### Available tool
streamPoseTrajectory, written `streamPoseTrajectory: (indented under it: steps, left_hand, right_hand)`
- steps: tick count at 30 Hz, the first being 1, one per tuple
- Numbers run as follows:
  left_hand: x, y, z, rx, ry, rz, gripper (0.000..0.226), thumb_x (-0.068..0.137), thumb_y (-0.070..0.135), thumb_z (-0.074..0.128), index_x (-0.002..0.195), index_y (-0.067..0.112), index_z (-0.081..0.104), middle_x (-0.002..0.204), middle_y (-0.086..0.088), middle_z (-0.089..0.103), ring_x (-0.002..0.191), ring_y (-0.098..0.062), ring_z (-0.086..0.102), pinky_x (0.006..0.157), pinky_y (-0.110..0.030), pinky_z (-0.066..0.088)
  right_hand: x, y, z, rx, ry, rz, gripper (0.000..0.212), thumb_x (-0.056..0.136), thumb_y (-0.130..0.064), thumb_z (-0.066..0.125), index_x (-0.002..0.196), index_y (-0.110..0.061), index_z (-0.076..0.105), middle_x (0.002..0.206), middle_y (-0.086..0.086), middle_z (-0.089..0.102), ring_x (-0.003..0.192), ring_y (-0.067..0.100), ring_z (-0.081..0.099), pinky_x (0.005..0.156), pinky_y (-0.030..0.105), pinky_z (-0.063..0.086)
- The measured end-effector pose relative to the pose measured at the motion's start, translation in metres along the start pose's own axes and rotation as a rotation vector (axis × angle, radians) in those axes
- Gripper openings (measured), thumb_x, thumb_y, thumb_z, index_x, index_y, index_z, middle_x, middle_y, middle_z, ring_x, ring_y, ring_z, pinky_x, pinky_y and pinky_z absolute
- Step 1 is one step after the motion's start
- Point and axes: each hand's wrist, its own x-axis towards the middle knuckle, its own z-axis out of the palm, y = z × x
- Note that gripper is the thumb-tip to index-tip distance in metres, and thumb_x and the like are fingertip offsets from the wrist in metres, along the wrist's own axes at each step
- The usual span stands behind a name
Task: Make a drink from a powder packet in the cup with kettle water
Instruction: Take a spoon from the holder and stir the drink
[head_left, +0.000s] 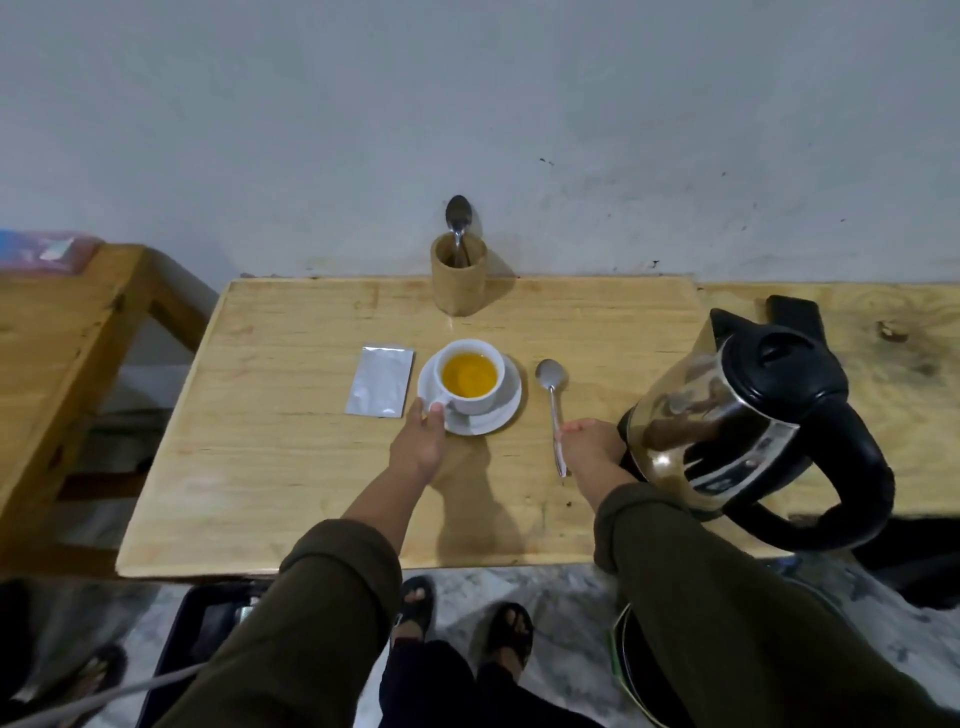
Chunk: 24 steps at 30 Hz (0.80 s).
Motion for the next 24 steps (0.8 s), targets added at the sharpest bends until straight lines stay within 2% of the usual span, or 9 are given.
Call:
streamPoseTrajectory:
  steps: [7,11,15,19,24]
  left_hand:
    - [-0.001,-0.002,0.001,-0.032,0.006,-0.01,0.059,0.101,0.044,0.026,0.154,0.017,0.022,0.159,-0.005,0.029,0.146,-0.028,0.029,0.116,-0.035,0.023]
    - [-0.001,-0.001,0.002,-0.031,-0.001,-0.017,0.059,0.101,0.044,0.025,0.154,0.018,0.021,0.159,-0.006,0.028,0.145,-0.028,0.029,0.116,-0.035,0.023]
    - [-0.001,-0.002,0.001,-0.036,-0.014,-0.025,0.059,0.101,0.045,0.025,0.154,0.019,0.02,0.16,-0.006,0.027,0.146,-0.029,0.028,0.117,-0.036,0.023]
    - [-0.002,-0.003,0.002,-0.019,-0.013,-0.011,0.059,0.101,0.045,0.024,0.154,0.018,0.019,0.16,-0.008,0.026,0.146,-0.029,0.028,0.117,-0.036,0.022]
    - [-0.005,-0.002,0.002,-0.009,0.002,0.005,0.057,0.103,0.042,0.021,0.154,0.016,0.019,0.16,-0.008,0.026,0.146,-0.03,0.027,0.117,-0.034,0.022]
  right_hand:
    - [0.013,-0.003,0.005,-0.09,0.008,0.018,0.027,0.089,-0.016,0.054,0.112,-0.011,0.067,0.122,0.011,0.065,0.115,0.026,0.059,0.092,0.03,0.047]
    - [0.014,-0.009,0.011,-0.286,0.117,0.053,0.03,0.093,-0.025,0.05,0.114,-0.009,0.063,0.121,0.009,0.062,0.114,0.025,0.058,0.08,0.025,0.046]
    - [0.018,-0.01,0.017,-0.397,0.096,0.068,0.028,0.089,-0.026,0.058,0.108,-0.007,0.064,0.117,0.01,0.064,0.108,0.027,0.062,0.076,0.026,0.051]
    - [0.017,-0.011,0.017,-0.505,0.069,0.069,0.029,0.092,-0.026,0.052,0.111,-0.007,0.061,0.12,0.01,0.062,0.111,0.025,0.06,0.067,0.025,0.037]
    - [0.023,-0.009,0.017,-0.549,0.051,0.05,0.03,0.092,-0.029,0.051,0.108,-0.006,0.063,0.117,0.01,0.064,0.108,0.025,0.062,0.064,0.025,0.037]
